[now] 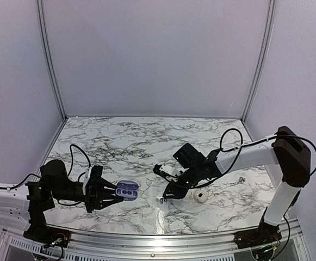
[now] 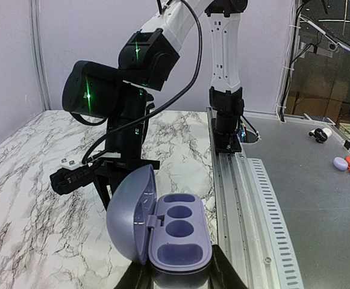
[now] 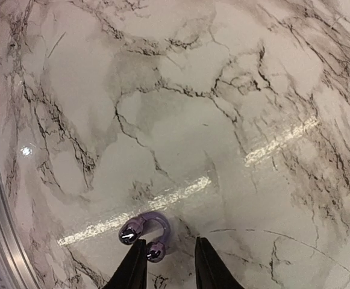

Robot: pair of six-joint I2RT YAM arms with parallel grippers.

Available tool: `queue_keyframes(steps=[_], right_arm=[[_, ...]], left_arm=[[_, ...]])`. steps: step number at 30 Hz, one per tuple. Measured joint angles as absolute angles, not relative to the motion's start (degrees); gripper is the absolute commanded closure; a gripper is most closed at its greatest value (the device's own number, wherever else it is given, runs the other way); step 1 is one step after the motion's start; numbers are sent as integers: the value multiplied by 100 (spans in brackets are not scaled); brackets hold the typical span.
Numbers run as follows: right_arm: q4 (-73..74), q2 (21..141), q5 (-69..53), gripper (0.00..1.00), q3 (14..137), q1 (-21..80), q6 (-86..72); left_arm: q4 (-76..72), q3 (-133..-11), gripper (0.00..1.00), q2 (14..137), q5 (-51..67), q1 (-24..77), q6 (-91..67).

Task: Insert the wireless bluetooth earbuds into the charging case
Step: Adjust the left earbud at the center of the board.

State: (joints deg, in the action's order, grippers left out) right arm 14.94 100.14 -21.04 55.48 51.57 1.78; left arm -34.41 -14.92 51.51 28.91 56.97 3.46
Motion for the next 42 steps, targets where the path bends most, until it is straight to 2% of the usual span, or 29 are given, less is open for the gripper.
queue_keyframes(steps=[11,25,33,42], right_arm=[[1455,10245,-2154,66,5614,5155,429],[1026,10147,-2220,65,5249,5221,443],[987,10110,-2180,71,5196,5430,399],[1426,9491,-1997,71,4772,5483,141]], left_arm=[[-3433,-1492,95,5129,2888,5697,349],[-3430,-1492,95,5131,2888,5697,349],[-3430,-1492,94,5135,2884,5697,346],[-3430,-1492,94,5133,2838,5697,344]])
